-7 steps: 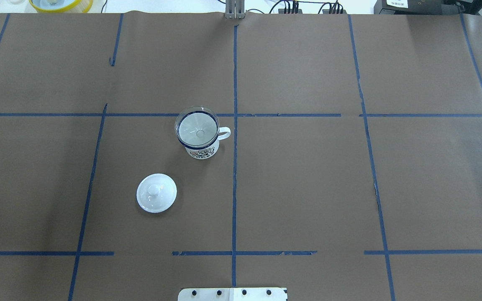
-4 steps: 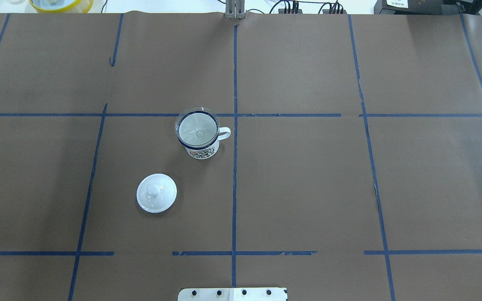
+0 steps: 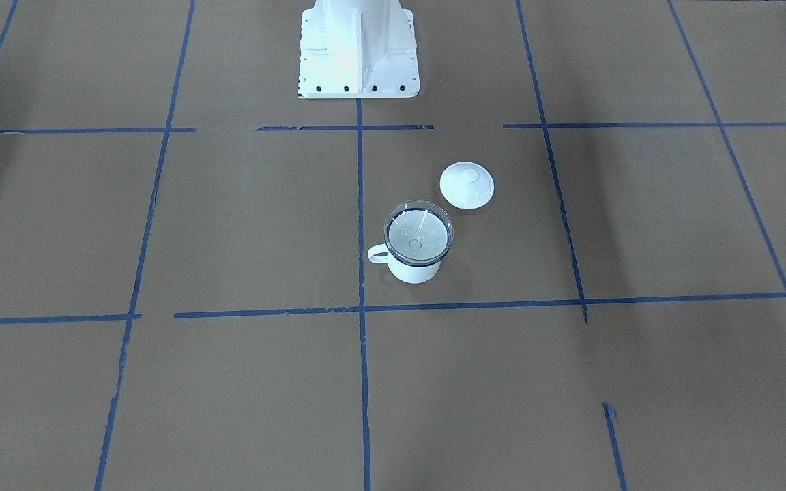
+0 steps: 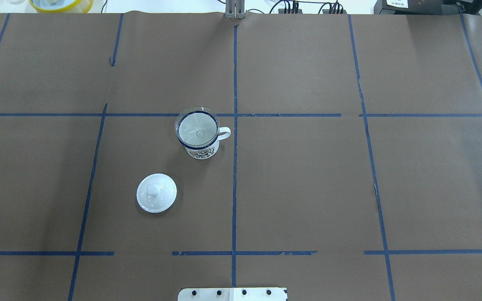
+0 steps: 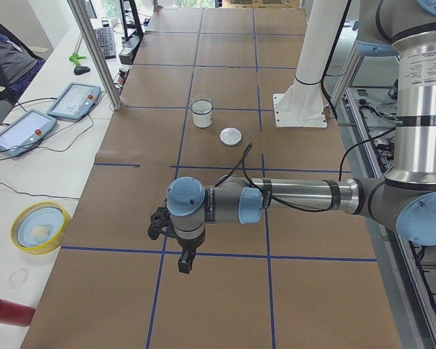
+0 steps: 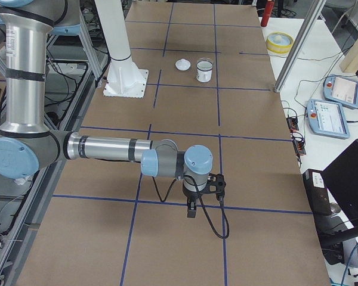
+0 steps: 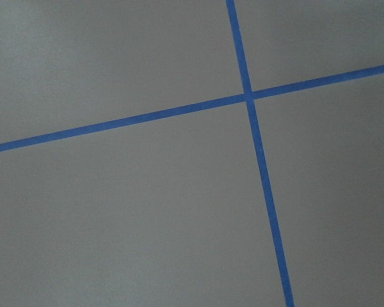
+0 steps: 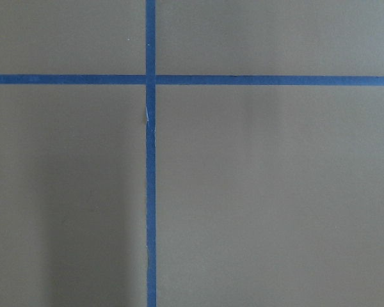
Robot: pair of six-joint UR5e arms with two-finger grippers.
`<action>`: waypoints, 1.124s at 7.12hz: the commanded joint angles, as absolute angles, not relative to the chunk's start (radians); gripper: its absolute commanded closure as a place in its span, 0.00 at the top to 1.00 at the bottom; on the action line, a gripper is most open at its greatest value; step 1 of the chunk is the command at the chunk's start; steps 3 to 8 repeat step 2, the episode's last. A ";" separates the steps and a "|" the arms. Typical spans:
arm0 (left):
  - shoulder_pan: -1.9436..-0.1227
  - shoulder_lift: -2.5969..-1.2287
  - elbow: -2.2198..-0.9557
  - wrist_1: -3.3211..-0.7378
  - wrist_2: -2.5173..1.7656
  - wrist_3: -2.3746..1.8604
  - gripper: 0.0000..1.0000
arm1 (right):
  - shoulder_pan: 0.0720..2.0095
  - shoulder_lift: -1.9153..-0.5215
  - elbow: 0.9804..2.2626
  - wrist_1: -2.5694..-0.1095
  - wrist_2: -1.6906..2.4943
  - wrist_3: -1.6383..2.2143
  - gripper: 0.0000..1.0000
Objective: Place funnel on cup
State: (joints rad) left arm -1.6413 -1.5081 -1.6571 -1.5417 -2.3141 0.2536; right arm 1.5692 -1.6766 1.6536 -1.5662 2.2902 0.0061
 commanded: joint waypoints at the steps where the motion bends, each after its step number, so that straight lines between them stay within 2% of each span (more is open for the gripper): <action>1: -1.641 -1.508 -1.658 -1.542 -2.315 0.253 1.00 | 1.569 -1.677 1.654 -1.566 2.290 0.006 1.00; 8: -1.641 -1.508 -1.658 -1.542 -2.315 0.253 1.00 | 1.569 -1.677 1.654 -1.566 2.290 0.006 1.00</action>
